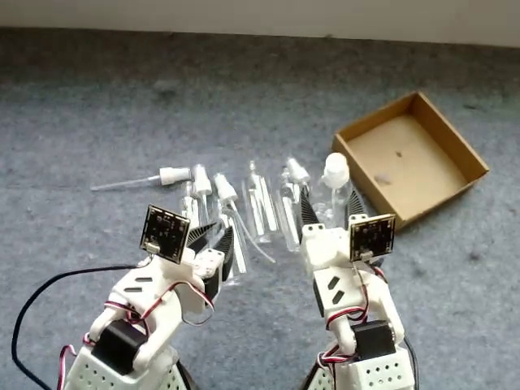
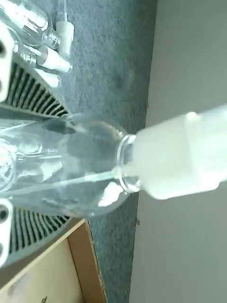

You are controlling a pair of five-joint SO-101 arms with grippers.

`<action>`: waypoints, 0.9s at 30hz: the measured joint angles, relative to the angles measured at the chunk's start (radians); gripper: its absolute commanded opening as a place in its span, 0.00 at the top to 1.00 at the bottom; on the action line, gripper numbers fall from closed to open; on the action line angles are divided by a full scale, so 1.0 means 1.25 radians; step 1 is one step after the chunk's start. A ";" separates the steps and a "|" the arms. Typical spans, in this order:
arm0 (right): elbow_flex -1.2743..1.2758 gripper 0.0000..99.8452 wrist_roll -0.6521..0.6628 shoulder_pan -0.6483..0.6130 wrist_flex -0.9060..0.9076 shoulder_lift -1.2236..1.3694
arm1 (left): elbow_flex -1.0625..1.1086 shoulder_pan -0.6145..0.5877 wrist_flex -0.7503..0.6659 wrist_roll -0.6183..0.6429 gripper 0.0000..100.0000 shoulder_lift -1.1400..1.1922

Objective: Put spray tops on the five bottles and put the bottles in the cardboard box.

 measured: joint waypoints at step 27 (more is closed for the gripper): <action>0.000 0.85 0.232 0.196 -0.328 0.000 | 0.142 -0.145 -0.201 0.005 0.96 0.001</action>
